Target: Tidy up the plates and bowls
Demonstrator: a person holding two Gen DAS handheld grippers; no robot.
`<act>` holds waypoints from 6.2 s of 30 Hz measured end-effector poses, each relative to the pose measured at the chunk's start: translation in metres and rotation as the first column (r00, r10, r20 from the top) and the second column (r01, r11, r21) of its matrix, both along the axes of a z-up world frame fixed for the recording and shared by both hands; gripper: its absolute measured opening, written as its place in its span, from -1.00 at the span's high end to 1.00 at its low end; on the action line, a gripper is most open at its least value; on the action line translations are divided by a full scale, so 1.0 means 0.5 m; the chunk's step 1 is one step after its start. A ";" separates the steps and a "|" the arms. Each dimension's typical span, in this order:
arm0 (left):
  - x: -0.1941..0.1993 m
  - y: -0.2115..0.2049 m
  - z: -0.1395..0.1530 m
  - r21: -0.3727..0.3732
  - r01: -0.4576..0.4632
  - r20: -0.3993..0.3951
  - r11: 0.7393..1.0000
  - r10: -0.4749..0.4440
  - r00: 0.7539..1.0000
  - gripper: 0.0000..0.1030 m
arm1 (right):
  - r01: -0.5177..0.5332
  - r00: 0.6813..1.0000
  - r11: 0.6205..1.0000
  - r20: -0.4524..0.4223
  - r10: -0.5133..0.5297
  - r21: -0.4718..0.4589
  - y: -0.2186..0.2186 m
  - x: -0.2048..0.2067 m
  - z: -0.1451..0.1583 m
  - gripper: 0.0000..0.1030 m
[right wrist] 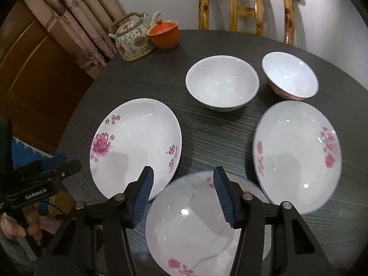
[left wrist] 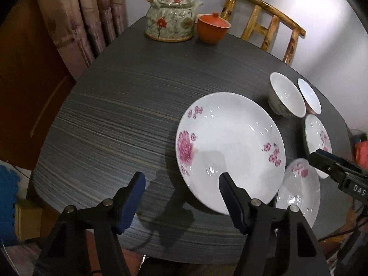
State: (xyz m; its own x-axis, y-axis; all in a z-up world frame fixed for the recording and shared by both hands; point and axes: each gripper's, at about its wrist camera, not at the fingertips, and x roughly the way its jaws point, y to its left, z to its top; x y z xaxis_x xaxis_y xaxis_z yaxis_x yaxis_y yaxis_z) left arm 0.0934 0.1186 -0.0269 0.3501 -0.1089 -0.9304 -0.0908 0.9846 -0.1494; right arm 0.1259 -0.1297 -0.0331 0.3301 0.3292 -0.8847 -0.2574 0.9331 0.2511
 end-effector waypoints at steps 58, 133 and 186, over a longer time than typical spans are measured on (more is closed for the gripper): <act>0.095 0.029 -0.078 -0.047 0.050 -0.056 0.998 -0.053 0.997 0.76 | -0.017 0.991 0.999 -0.132 0.013 -0.029 0.097 0.061 -0.090 0.82; -0.008 -0.087 0.048 0.191 0.227 0.064 0.955 -0.243 0.968 0.29 | -0.025 0.997 0.999 -0.080 0.021 -0.045 0.034 -0.084 -0.004 0.37; 0.003 -0.313 -0.103 -0.162 0.288 -0.120 0.944 -0.309 0.944 0.74 | 0.235 0.950 0.972 -0.208 -0.231 -0.007 -0.240 -0.128 -0.112 0.83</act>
State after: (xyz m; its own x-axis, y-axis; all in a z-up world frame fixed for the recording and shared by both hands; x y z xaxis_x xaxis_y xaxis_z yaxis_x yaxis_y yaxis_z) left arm 0.0947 -0.0376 -0.0783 0.1475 -0.3207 -0.9356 0.1738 0.9397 -0.2947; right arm 0.0619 -0.2497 -0.0892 0.2109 0.2814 -0.9361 0.0256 0.9558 0.2931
